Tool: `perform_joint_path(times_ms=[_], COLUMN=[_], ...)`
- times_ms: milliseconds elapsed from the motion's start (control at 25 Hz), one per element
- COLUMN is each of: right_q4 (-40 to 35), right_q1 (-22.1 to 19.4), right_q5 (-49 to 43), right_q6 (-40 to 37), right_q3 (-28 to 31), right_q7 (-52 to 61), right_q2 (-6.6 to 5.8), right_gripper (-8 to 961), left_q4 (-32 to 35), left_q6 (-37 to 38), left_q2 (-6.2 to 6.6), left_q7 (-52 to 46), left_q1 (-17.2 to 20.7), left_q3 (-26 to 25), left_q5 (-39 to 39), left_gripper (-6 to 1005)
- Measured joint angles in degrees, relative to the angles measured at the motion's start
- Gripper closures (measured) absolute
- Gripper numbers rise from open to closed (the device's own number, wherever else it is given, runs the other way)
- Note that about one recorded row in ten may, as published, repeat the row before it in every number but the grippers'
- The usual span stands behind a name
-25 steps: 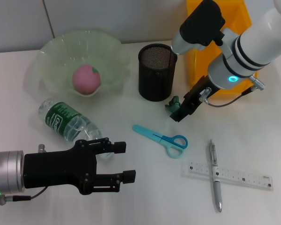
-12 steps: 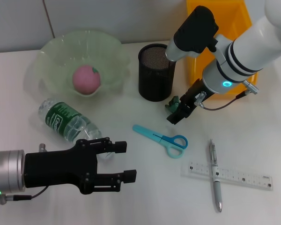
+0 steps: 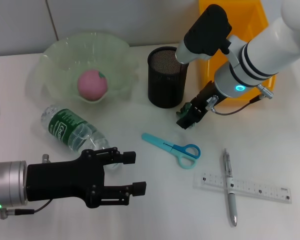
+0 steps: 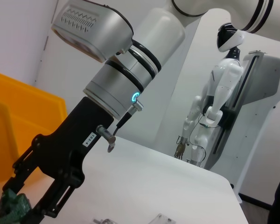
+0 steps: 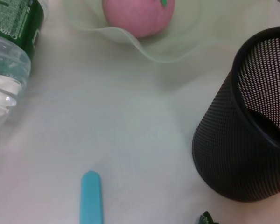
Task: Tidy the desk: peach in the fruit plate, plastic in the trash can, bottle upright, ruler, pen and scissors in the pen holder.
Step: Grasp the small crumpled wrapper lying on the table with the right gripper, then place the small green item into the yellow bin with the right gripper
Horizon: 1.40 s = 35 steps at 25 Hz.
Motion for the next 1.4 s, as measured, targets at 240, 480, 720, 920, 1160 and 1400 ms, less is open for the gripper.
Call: perform_joint_path(times_ms=[240, 480, 720, 920, 1160, 1400], right_q4=[0.16, 0.31, 0.43, 0.30, -0.76, -7.41], right_q1=[0.04, -0.50, -0.51, -0.46, -0.48, -2.63], right_q5=[0.38, 1.28, 1.42, 1.51, 2.26, 2.27], right_q6=[0.46, 1.50, 1.30, 0.51, -2.10, -7.24], right_q3=[-0.78, -0.83, -0.82, -0.44, -0.21, 0.40], right_q7=[-0.01, -0.05, -0.03, 0.28, 0.50, 3.13], right_q2=[0.04, 0.07, 0.09, 0.09, -0.03, -0.22], right_gripper=[207, 303, 612, 775, 834, 842], left_q4=[-0.11, -0.14, -0.18, -0.19, -0.04, 0.07], left_q6=[0.00, 0.05, 0.13, 0.17, 0.19, 0.31], left_q2=[-0.05, -0.13, -0.14, -0.14, -0.14, -0.14], left_q7=[0.00, 0.00, 0.00, 0.00, 0.00, 0.00], left_q1=[-0.04, -0.05, -0.11, -0.16, -0.17, -0.14], left_q3=[0.00, -0.09, -0.18, -0.18, -0.18, -0.18], left_q5=[0.00, 0.00, 0.00, -0.08, -0.10, -0.10], left_gripper=[199, 199, 199, 199, 199, 199])
